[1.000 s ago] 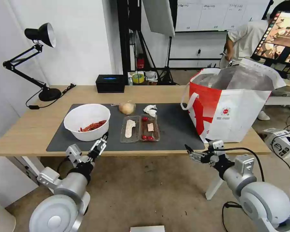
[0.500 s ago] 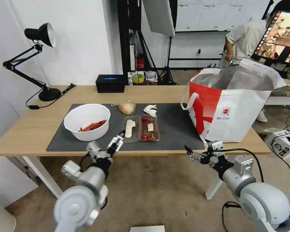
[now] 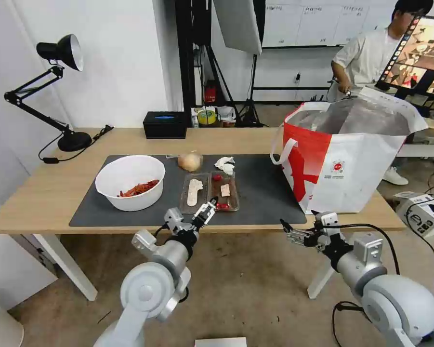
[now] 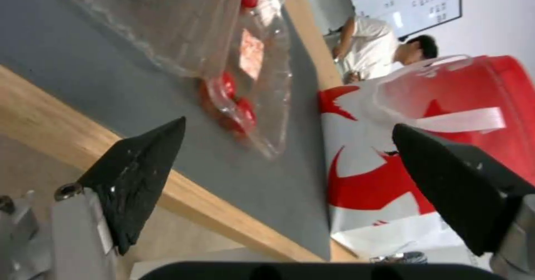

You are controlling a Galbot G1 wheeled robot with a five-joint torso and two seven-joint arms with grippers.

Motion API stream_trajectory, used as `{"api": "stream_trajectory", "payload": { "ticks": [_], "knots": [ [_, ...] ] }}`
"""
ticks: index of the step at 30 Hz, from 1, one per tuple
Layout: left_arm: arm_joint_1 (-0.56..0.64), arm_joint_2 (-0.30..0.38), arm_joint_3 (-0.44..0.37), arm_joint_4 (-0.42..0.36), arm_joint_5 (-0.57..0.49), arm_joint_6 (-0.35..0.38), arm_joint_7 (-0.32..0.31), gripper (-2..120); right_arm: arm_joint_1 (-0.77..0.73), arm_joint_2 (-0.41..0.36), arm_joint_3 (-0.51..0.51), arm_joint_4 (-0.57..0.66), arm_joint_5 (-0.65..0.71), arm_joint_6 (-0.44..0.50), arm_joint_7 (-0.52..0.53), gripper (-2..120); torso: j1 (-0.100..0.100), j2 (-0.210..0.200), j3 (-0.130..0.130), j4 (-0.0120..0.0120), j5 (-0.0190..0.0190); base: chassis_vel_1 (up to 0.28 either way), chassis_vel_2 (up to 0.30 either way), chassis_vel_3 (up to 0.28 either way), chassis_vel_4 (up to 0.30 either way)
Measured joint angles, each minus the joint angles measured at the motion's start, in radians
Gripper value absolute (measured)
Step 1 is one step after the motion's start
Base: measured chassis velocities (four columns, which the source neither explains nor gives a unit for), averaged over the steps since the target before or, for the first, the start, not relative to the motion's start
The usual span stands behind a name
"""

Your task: Pick up the trash from the table and place it into the takeout bag.

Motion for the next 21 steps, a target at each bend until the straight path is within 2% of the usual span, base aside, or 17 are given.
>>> {"api": "stream_trajectory", "payload": {
  "ticks": [21],
  "knots": [
    [-0.107,0.015,0.004,0.121,-0.044,-0.004,-0.049,100,-0.012,0.021,-0.001,-0.007,-0.022,0.003,-0.001,100,0.0,0.0,0.0,0.0,-0.0001,0.0,0.0,0.0,0.0]
  ]
}}
